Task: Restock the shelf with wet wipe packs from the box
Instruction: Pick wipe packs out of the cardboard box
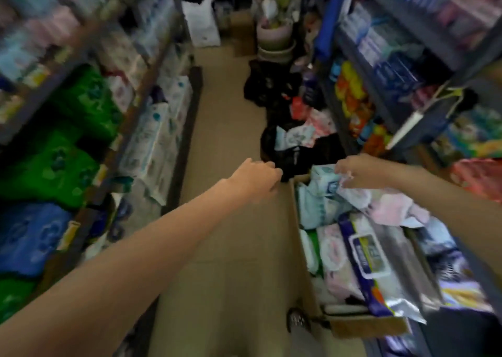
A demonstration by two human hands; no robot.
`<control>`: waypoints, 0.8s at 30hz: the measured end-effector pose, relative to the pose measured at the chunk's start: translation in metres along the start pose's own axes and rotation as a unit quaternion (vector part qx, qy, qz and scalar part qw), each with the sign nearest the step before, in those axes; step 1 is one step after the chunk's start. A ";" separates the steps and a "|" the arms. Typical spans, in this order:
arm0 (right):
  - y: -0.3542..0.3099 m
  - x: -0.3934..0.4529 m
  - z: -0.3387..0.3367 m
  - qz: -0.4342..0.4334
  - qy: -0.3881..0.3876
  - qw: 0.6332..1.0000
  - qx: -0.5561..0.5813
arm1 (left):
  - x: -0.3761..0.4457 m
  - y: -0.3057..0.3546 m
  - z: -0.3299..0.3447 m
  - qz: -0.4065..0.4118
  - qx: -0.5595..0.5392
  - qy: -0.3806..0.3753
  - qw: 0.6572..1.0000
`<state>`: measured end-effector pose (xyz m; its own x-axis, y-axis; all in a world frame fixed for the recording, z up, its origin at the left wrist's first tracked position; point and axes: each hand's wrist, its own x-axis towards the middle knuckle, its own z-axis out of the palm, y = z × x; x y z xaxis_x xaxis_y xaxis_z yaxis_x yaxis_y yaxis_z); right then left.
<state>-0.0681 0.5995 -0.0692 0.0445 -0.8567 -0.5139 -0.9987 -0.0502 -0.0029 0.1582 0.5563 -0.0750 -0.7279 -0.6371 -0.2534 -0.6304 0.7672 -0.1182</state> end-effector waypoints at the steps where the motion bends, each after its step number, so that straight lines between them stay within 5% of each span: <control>1: 0.023 0.006 0.013 0.018 -0.001 1.000 0.005 | 0.018 0.012 0.005 0.003 -0.009 -0.013 1.000; 7: 0.120 0.032 0.084 0.119 0.018 0.991 -0.057 | 0.111 0.073 0.030 -0.018 -0.105 -0.057 0.993; 15: 0.112 0.062 0.177 0.117 0.039 0.957 -0.261 | 0.161 0.106 0.056 -0.020 -0.141 -0.100 0.985; 24: 0.129 0.064 0.138 0.085 0.048 0.975 -0.202 | 0.159 0.103 0.060 -0.049 -0.141 -0.093 0.984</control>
<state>-0.1969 0.6092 -0.2213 -0.0997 -0.9132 -0.3952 -0.9022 -0.0846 0.4229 -0.0063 0.5379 -0.1852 -0.6152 -0.6621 -0.4280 -0.7636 0.6355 0.1142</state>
